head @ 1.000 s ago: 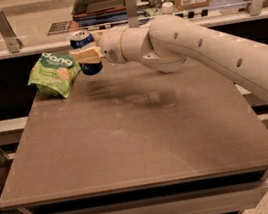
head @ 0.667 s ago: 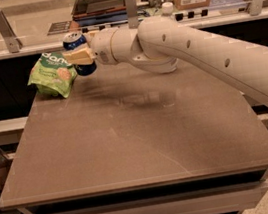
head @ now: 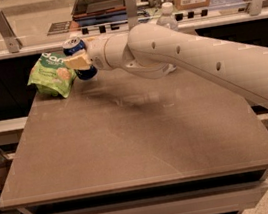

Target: Move pepsi can near green rice chip bag

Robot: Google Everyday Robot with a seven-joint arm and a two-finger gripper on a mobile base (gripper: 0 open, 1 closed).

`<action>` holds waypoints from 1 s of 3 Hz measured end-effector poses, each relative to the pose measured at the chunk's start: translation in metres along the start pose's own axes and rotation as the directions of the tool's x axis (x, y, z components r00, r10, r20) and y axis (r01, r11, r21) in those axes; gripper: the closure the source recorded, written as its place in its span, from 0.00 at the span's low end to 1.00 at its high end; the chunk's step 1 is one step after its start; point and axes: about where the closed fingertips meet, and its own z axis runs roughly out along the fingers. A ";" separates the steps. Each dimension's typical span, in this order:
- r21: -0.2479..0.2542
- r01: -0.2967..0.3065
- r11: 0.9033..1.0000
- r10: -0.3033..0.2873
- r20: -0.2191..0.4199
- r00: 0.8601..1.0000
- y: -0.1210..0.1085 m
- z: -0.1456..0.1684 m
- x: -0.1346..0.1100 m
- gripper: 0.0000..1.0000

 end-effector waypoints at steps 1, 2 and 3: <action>0.019 -0.010 1.000 0.009 0.006 1.000 -0.002 0.002 0.010 1.00; 0.019 -0.017 1.000 0.017 0.024 1.000 -0.002 0.004 0.017 1.00; 0.011 -0.029 1.000 0.029 0.029 0.999 -0.001 0.007 0.024 0.95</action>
Offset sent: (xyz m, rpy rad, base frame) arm 0.0078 -0.0071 -0.0274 0.0516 -0.0095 -0.0229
